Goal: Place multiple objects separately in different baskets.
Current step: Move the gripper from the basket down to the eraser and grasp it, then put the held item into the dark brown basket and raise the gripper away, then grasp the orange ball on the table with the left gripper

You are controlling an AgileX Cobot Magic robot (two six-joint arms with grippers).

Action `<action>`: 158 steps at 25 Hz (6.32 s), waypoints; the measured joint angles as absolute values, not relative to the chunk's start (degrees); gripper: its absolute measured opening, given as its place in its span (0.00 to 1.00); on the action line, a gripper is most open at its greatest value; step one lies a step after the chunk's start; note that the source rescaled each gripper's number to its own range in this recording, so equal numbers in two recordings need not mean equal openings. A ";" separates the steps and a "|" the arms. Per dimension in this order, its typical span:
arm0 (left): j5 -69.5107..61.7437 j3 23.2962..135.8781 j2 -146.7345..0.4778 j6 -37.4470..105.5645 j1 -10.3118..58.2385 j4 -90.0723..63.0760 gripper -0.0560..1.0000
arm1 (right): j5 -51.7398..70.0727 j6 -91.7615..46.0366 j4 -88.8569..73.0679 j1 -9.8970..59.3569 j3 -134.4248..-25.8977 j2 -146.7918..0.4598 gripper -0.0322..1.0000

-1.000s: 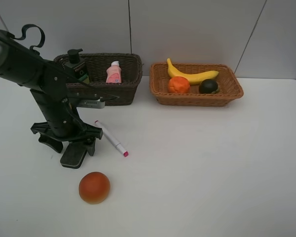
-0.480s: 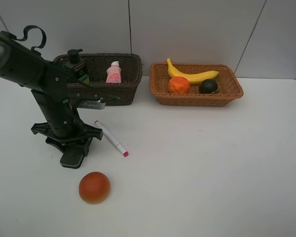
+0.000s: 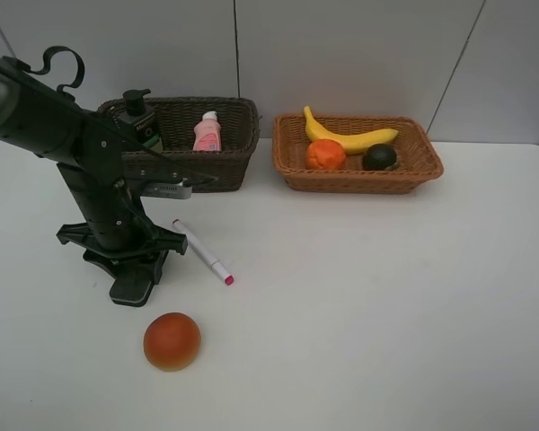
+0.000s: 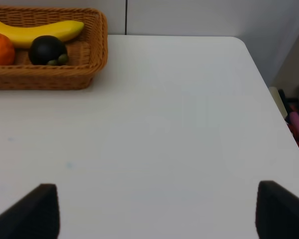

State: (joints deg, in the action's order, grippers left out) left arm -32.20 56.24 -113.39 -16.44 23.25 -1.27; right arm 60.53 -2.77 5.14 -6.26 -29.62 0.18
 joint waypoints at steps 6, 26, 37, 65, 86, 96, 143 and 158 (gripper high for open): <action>-32.48 56.12 -112.65 -16.44 23.25 -1.40 0.57 | 60.53 -2.77 5.02 -6.26 -29.62 0.18 0.98; -46.99 96.06 -106.69 -14.27 23.25 5.41 0.57 | 60.53 -2.77 5.02 -6.26 -29.62 0.18 0.98; -42.52 113.19 -131.30 -13.03 20.87 6.08 0.57 | 60.53 -2.77 5.02 -6.26 -29.62 0.18 0.98; -41.54 114.77 -135.09 -13.03 20.40 3.66 1.00 | 60.53 -2.77 5.02 -6.26 -29.62 0.18 0.98; -68.73 112.81 -110.53 -8.87 29.08 3.59 1.00 | 60.53 -2.77 5.02 -6.26 -29.62 0.18 0.98; -68.58 88.90 -95.43 1.37 36.48 1.21 1.00 | 60.53 -2.77 5.02 -6.26 -29.62 0.18 0.98; -43.96 53.21 -105.43 40.96 40.58 -8.46 1.00 | 60.53 -2.77 5.02 -6.26 -29.62 0.18 0.98; -42.97 53.21 -109.51 41.68 41.21 -7.43 1.00 | 60.53 -2.77 5.02 -6.26 -29.62 0.18 0.98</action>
State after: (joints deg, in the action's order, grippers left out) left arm -42.97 53.21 -109.51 41.68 41.21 -7.43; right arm 60.53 -2.77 5.02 -6.26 -29.62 0.18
